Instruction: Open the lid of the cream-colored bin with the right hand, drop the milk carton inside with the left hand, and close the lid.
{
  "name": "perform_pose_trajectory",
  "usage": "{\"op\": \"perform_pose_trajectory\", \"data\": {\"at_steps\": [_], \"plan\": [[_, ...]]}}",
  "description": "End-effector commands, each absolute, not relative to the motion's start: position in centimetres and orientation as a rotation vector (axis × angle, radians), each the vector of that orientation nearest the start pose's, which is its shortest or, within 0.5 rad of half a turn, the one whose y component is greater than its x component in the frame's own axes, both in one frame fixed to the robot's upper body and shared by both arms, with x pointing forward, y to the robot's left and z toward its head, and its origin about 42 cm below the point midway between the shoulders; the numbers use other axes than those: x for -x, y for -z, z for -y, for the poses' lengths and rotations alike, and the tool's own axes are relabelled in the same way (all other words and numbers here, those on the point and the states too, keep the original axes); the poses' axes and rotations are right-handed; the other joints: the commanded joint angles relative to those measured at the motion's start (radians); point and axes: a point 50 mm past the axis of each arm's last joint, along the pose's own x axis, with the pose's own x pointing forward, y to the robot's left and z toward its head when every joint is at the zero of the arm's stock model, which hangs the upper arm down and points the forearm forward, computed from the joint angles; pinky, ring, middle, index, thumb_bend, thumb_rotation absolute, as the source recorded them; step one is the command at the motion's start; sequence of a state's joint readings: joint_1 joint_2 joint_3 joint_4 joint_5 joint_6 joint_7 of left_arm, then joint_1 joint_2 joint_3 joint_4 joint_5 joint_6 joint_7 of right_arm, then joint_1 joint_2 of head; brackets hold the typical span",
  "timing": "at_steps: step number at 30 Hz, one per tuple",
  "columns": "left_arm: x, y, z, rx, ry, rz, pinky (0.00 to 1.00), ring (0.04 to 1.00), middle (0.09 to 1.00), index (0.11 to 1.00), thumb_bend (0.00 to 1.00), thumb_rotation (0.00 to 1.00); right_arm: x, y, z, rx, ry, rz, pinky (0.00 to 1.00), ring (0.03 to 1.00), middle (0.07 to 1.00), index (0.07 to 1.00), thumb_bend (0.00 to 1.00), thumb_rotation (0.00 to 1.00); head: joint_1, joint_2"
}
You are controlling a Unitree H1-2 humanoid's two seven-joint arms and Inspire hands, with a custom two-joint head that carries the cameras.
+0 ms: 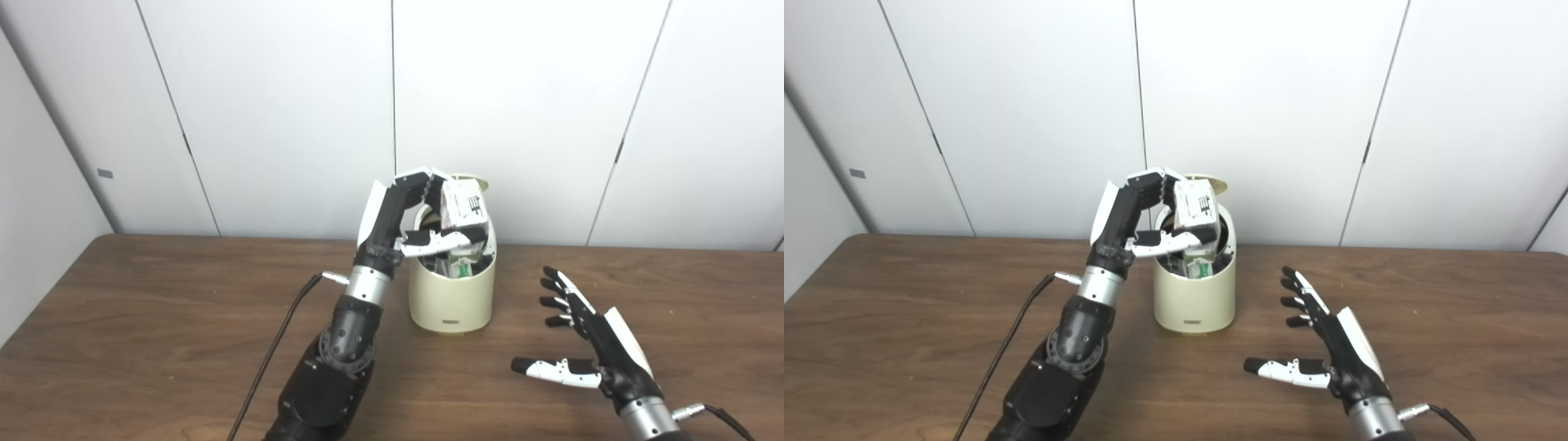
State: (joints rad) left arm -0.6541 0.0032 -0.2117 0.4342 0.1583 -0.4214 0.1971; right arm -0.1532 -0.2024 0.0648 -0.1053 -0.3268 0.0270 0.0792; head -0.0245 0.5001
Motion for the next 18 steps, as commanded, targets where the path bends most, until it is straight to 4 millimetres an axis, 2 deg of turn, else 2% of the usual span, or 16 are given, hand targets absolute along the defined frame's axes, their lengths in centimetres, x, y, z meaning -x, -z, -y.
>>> {"op": "perform_pose_trajectory", "data": {"at_steps": [1,9,18], "plan": [[-45.4,-27.3,-9.2,-0.154,0.189,0.793,0.46,0.466,0.475,0.486,0.51,0.0,-33.4,-19.2,23.6,0.537,-0.103,0.319,0.72,0.839,0.91,0.94,0.79,0.32,-0.002,0.001],[-46.2,-27.1,-8.5,-0.212,0.141,0.807,0.49,0.473,0.485,0.479,0.5,0.0,-33.1,-19.3,23.7,0.536,-0.095,0.319,0.71,0.84,0.909,0.938,0.79,0.31,-0.015,0.004],[-46.7,-26.9,-8.5,-0.328,0.047,0.893,0.48,0.476,0.475,0.484,0.5,0.0,-32.8,-19.1,24.0,0.533,-0.089,0.324,0.7,0.826,0.905,0.932,0.79,0.31,-0.02,0.009]]}}
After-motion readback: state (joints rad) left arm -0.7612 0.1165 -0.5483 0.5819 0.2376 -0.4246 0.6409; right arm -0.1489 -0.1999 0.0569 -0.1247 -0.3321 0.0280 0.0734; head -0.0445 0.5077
